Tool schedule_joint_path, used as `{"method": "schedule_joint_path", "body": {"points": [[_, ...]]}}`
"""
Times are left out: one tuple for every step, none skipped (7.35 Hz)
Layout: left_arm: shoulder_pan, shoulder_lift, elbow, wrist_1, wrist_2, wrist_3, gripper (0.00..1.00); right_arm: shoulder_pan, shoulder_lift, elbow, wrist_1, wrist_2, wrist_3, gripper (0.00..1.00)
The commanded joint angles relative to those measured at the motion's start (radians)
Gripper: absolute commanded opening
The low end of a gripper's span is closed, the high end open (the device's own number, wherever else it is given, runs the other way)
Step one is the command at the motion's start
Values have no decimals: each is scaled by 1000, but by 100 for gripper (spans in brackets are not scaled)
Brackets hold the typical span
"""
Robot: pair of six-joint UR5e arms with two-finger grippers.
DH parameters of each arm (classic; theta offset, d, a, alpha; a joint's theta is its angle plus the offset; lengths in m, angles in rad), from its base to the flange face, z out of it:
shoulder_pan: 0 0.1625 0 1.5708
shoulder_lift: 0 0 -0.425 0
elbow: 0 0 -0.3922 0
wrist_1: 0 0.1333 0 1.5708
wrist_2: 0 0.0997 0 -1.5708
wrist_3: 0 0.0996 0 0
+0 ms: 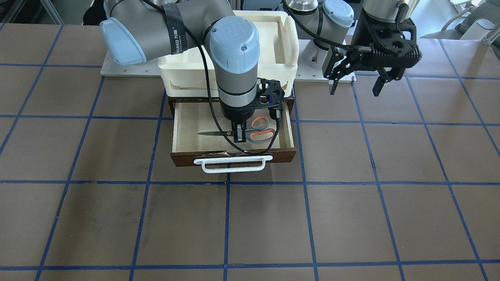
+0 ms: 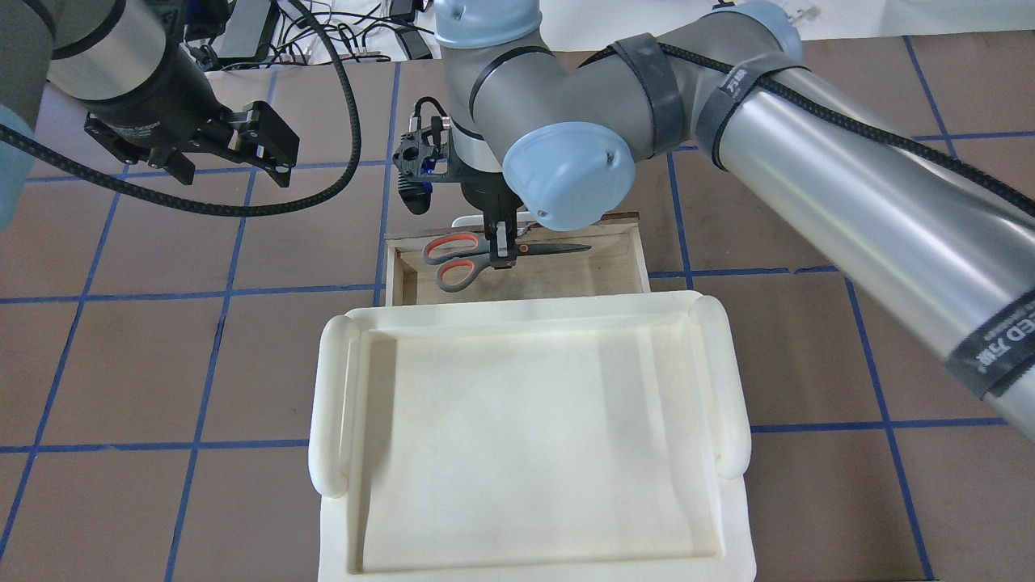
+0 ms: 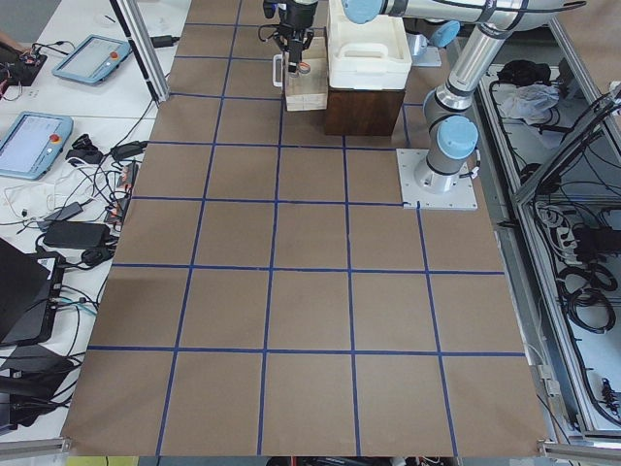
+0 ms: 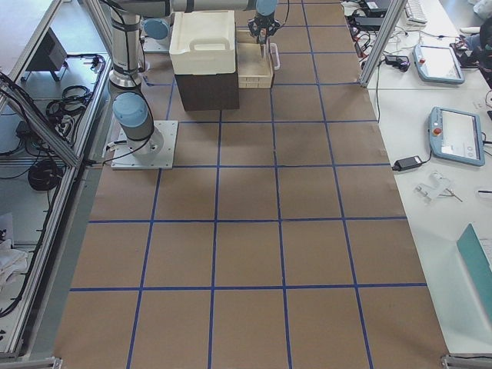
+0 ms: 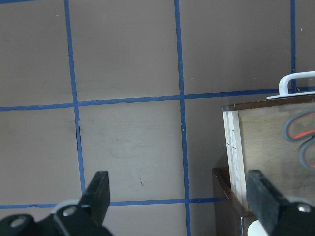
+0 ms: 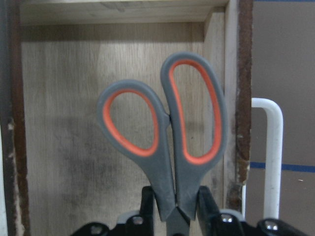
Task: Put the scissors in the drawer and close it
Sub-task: 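Lower the scissors into the drawer and open the right gripper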
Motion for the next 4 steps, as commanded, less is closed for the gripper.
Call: {"method": "schedule_joint_path", "body": {"points": [[0,-6,-2,0,-5,1,100,1,-7,45,-3,-1,2,0],[0,2,0,1,-4,1,100,1,-7,45,-6,11,13,12],[0,2,0,0,-4,1,100,4,-1,53,-45,11,69,99],[0,3,-2,-2,-4,1,100,1,-7,64,-38,11,88,100]]}}
